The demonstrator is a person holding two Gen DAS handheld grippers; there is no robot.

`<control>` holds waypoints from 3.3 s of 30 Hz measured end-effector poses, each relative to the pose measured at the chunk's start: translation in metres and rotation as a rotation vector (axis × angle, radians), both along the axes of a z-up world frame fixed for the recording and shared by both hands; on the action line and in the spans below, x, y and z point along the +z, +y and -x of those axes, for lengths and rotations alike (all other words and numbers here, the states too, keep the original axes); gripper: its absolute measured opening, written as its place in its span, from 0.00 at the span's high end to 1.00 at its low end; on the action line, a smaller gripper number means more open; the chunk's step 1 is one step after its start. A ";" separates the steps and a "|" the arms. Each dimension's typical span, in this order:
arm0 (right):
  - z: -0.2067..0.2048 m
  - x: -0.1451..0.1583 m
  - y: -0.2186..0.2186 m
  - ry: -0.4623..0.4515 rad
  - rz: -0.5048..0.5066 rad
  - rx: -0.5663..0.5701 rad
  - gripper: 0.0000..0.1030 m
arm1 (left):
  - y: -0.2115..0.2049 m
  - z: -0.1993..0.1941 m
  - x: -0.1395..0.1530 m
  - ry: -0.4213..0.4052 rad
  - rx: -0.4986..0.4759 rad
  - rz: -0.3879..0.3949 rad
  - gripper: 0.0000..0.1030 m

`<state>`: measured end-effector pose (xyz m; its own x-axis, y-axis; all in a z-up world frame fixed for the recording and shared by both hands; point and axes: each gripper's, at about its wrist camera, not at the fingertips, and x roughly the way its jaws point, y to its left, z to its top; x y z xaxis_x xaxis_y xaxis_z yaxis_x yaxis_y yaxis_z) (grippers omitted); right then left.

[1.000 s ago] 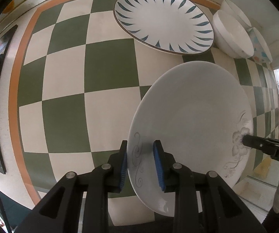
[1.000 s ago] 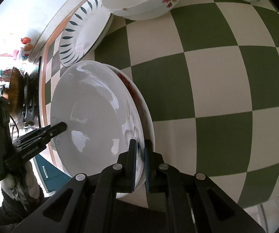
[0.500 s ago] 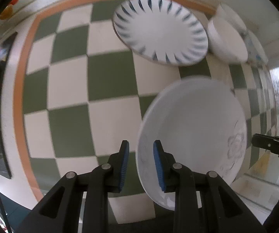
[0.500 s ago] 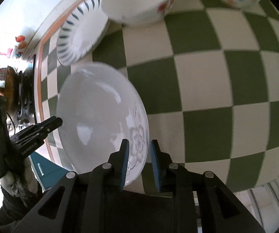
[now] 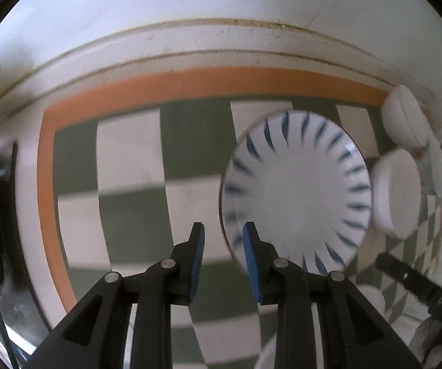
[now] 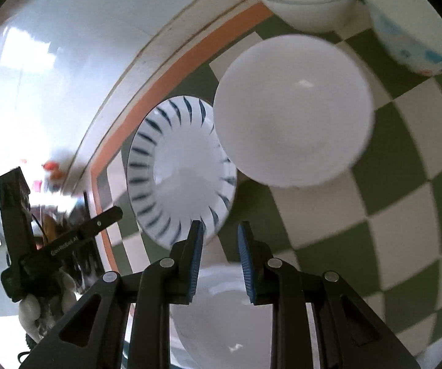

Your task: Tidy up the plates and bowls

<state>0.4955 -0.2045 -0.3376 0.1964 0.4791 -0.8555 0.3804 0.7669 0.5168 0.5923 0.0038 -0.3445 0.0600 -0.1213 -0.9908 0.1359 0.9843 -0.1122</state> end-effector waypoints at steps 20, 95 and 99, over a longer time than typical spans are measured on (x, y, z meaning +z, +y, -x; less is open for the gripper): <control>-0.013 -0.049 0.018 0.025 0.054 -0.081 0.92 | -0.037 -0.037 -0.039 0.012 -0.188 -0.025 0.83; 0.137 -0.026 -0.035 -0.025 0.096 0.346 0.92 | -0.050 0.215 -0.010 0.033 0.052 -0.021 0.83; 0.134 -0.025 -0.035 -0.019 0.094 0.356 0.92 | -0.045 0.217 -0.008 0.029 0.077 -0.023 0.83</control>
